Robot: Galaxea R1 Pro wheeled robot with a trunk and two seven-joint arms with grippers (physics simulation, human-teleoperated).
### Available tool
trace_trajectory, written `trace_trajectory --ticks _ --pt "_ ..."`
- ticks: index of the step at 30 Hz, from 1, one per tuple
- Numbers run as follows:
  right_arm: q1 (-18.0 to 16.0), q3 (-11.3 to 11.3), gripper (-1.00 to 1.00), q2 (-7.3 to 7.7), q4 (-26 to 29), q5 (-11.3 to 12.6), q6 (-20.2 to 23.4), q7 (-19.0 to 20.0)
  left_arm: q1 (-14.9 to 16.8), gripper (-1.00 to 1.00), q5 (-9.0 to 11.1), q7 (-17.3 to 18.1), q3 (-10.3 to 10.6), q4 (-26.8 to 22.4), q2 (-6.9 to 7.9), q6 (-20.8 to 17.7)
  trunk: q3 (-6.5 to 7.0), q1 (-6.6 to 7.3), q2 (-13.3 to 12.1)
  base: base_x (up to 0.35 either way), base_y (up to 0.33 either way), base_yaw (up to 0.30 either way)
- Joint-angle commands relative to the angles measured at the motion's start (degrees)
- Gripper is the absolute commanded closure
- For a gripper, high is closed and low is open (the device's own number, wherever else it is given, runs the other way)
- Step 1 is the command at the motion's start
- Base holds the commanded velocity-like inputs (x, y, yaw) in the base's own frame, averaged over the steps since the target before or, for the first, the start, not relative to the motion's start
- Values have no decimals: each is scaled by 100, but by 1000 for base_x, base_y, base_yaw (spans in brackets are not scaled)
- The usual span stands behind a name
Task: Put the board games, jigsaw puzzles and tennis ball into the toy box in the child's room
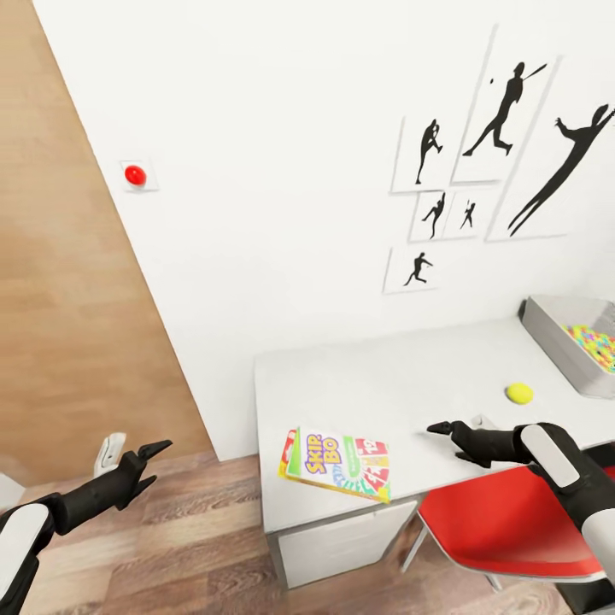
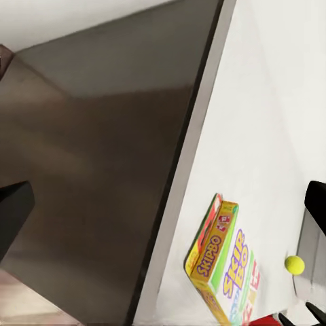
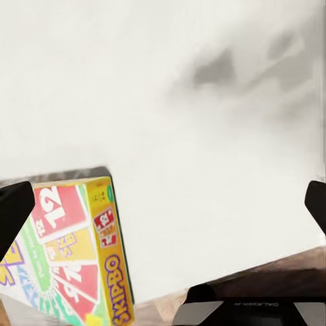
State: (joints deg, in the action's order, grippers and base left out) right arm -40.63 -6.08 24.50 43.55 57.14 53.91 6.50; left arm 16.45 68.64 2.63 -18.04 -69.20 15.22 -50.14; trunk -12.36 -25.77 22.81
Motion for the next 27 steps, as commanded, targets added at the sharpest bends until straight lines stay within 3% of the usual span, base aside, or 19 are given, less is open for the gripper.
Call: trace_trajectory --ticks 1,27 --pt "-6 -15 -100 6 -1 -59 9 59 5 -100 -26 28 -10 0 -1 -30 -11 -2 12 -127 0 -10" --pt "-4 -77 -100 -85 -3 -56 139 87 7 -100 -26 28 2 -6 -9 -28 -11 -2 12 -28 0 -2"
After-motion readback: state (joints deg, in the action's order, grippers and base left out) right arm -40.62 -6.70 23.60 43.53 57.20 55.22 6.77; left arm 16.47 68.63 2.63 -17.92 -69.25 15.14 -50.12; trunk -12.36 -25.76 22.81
